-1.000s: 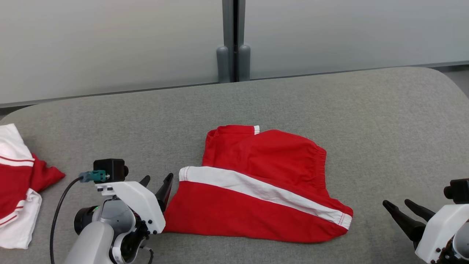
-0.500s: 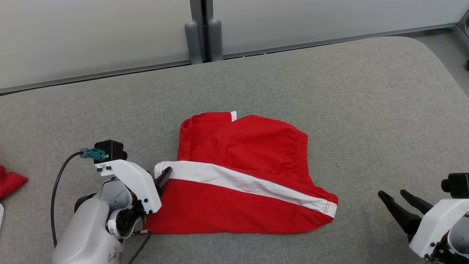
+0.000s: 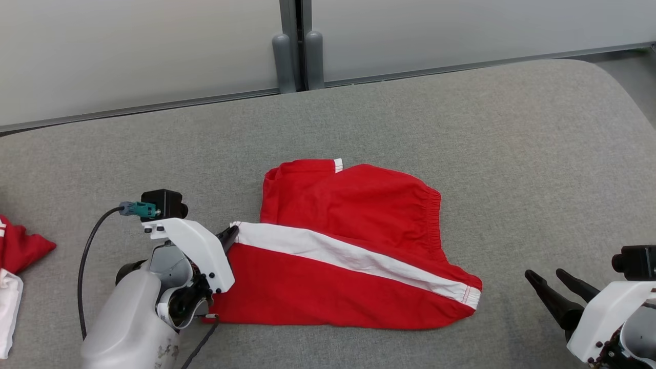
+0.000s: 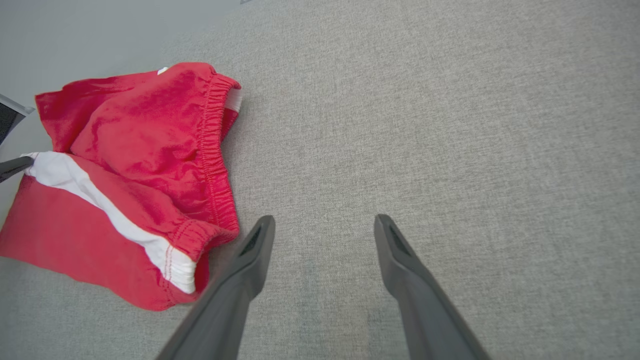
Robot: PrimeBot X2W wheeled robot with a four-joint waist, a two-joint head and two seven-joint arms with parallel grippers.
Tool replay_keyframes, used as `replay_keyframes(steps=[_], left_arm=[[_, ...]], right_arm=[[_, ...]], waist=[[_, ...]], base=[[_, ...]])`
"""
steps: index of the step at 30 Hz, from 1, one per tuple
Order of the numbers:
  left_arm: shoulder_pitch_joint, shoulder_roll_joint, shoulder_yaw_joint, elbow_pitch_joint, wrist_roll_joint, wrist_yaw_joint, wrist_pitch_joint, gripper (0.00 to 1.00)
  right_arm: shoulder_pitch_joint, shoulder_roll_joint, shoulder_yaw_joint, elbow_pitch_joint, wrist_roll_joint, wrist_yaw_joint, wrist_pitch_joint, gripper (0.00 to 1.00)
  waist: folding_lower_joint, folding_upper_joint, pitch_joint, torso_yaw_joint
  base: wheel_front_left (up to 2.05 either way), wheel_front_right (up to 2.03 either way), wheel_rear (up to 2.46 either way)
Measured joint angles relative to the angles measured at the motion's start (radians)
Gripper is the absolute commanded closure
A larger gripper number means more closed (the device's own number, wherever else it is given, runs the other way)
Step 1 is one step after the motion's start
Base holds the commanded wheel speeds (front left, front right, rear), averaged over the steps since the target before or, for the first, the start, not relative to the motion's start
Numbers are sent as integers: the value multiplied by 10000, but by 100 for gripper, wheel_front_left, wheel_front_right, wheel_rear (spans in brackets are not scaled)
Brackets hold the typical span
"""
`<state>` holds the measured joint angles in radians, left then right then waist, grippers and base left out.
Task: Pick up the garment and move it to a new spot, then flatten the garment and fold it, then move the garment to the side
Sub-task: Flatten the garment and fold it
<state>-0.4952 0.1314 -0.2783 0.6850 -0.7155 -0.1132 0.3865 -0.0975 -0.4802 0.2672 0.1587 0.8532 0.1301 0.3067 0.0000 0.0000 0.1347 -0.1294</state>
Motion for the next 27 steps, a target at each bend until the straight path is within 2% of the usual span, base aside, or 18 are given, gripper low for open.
replay_keyframes(steps=[6,10,15,19,27], left_arm=[[614,286,-174,-1051,-19,-61,-215,100],[1488,677,-198,-2483,-153,-27,255,100],[3082,1304,-84,-4727,-182,587,809,100],[4392,1438,-150,-6228,-245,1110,1200,100],[6013,1480,-54,-7459,-221,2023,1229,100]], right_arm=[[269,86,-196,117,-77,-2,0,0],[484,192,-368,165,-104,-2,8,0],[678,337,-508,163,-245,-2,10,0],[787,418,-604,178,-357,0,21,0],[874,483,-725,224,-533,-2,111,0]], waist=[[0,0,-409,331],[0,0,-670,675],[0,0,-850,1117],[0,0,-876,1393],[0,0,-996,1562]], base=[[0,0,0],[0,0,0],[0,0,0],[0,0,0],[0,0,0]])
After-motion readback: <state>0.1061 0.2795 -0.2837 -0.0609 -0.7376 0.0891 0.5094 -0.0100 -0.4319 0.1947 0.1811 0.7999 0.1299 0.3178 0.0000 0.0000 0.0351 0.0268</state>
